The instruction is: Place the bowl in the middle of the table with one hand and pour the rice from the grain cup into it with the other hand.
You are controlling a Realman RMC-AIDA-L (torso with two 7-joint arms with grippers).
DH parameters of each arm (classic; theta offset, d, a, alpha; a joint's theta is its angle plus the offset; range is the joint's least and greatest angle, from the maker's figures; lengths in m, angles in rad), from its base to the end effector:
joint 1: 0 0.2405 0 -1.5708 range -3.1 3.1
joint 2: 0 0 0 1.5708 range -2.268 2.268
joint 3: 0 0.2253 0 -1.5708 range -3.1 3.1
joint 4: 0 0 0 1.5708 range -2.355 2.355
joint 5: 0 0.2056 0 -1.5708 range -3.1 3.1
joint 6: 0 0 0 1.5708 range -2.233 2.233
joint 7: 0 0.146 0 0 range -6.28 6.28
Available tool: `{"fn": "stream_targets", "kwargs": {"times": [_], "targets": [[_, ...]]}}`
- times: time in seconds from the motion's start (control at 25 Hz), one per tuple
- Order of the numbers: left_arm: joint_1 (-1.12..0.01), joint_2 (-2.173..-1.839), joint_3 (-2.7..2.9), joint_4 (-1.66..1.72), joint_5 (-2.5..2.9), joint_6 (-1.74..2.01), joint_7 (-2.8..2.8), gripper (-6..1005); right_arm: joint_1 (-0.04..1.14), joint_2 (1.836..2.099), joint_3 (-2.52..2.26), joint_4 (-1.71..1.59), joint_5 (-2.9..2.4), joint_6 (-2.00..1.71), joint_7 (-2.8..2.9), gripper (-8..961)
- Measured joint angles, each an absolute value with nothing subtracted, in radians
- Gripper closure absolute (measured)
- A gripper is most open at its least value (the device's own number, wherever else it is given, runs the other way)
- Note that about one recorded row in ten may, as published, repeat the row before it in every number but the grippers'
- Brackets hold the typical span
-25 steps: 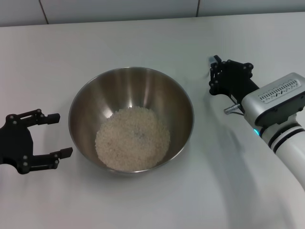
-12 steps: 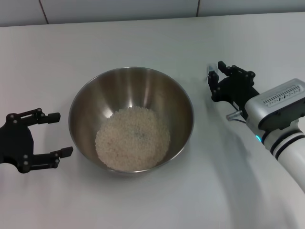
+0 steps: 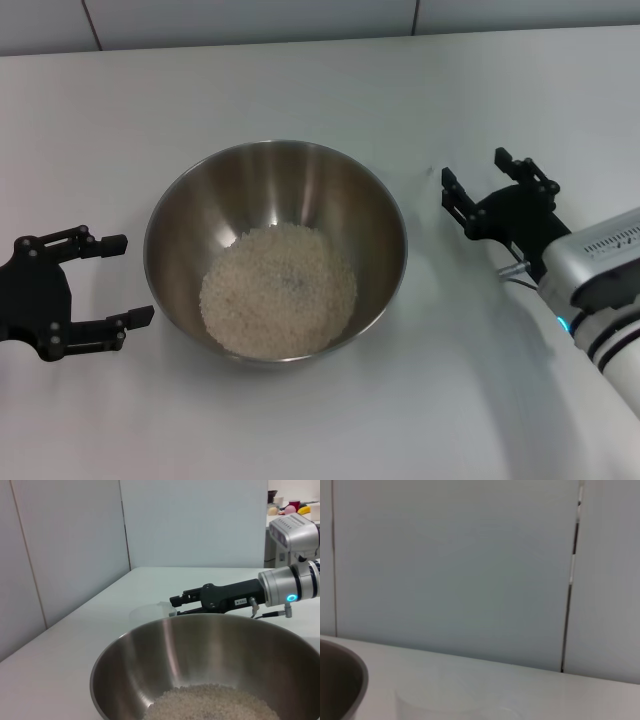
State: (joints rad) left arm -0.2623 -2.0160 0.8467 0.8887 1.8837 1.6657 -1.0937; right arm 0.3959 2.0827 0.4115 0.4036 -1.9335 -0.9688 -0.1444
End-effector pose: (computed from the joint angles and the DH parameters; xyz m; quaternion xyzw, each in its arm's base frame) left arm -0.2750 0.2623 0.0551 -0.9668 -0.0600 -0.1784 0.1729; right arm 0.2749 0.2928 -0.0741 -0.7762 0.2427 0.2233 0.5374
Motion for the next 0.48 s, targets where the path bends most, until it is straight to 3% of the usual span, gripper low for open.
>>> {"fn": "stream_targets", "kwargs": {"times": [0.32,0.48], "targets": [[-0.260,-2.016,0.847,0.888,1.885,1.666,-1.096,185,0.299,2.076,0.406,0.415,-2.044,-1.084,-0.083,217],[-0.254,-2.014,0.846,0.889,1.885,1.672,-1.099,185,0.231,2.049,0.408,0.392,-2.168,-1.214,0.063,134]]}}
